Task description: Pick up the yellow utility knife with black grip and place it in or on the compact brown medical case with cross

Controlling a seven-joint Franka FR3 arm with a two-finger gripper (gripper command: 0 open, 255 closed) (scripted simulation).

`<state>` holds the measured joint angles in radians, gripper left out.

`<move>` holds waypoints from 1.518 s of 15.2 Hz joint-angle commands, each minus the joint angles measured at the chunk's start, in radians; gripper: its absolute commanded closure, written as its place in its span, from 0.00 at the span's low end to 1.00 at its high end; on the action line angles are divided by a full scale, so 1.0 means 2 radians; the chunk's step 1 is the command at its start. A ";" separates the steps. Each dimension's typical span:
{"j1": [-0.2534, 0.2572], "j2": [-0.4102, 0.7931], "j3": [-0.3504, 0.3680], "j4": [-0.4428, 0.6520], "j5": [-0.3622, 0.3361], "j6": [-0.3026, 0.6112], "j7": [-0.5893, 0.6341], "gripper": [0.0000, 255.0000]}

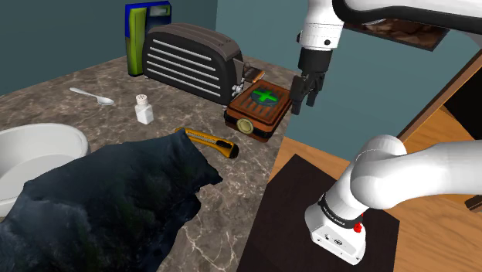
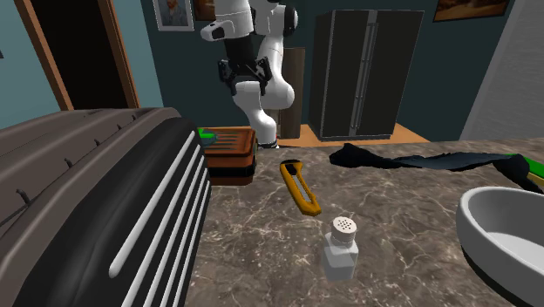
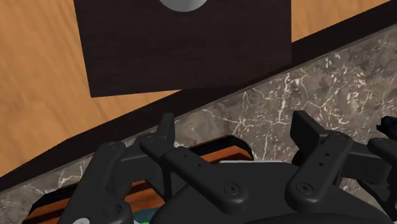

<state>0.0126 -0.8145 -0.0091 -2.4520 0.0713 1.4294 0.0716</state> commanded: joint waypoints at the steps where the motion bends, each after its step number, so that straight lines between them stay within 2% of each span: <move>1: 0.000 0.000 0.000 0.000 0.000 0.000 0.000 0.00; 13: 0.052 0.157 0.071 0.012 0.016 0.204 -0.014 0.00; 23: 0.077 0.307 0.127 0.079 -0.017 0.330 -0.004 0.00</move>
<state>0.1625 -0.2236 0.2364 -2.3081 0.0466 2.0730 0.0593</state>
